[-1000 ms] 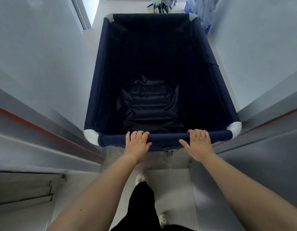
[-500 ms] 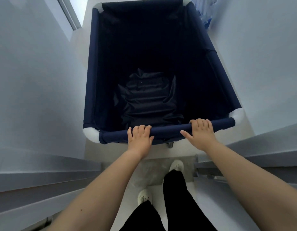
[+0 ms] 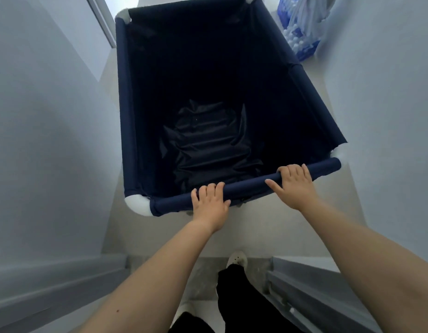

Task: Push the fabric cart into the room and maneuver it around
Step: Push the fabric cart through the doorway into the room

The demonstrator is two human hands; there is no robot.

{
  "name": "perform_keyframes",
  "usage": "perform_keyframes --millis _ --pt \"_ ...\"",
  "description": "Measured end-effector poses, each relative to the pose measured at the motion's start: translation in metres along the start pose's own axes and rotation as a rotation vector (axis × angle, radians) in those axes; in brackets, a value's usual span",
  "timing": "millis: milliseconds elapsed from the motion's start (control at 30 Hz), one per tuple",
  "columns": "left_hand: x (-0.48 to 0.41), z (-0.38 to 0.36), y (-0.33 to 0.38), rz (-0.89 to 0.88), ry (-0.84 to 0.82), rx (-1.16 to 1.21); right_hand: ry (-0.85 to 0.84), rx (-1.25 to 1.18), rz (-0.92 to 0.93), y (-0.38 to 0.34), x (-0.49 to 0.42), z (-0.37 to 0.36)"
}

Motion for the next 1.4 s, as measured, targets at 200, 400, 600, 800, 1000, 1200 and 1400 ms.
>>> perform_keyframes --millis 200,400,600,800,1000,1200,1400 --pt "-0.040 0.022 0.077 -0.187 -0.077 -0.006 0.010 -0.028 -0.112 0.058 -0.041 0.040" --pt "-0.058 0.040 0.139 -0.413 -0.204 0.134 0.003 -0.046 -0.042 0.061 -0.040 0.045" --pt "-0.056 0.030 0.147 -0.584 -0.150 -0.121 0.021 -0.043 -0.009 0.070 -0.020 0.041" --pt "-0.065 0.025 0.130 -0.617 -0.121 -0.215 0.084 -0.098 -0.043 0.073 0.002 0.032" --pt "-0.096 0.034 0.121 -0.724 -0.035 -0.305 0.096 -0.142 -0.145 0.063 0.020 0.026" --pt "-0.157 0.050 0.100 -0.735 0.047 -0.353 0.196 -0.090 -0.448 0.074 0.012 0.028" --pt "-0.218 0.053 0.088 -0.860 0.084 -0.435 0.228 -0.072 -0.568 0.099 0.010 0.031"
Point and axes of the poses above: each hand's wrist, its own x-axis away from the middle knuckle, its own z-axis out of the back of the hand, y = z × x, the point moved 1 cm from there along -x, towards the middle knuckle, and after that the axes turned 12 degrees about -x, right-handed, at the moved point
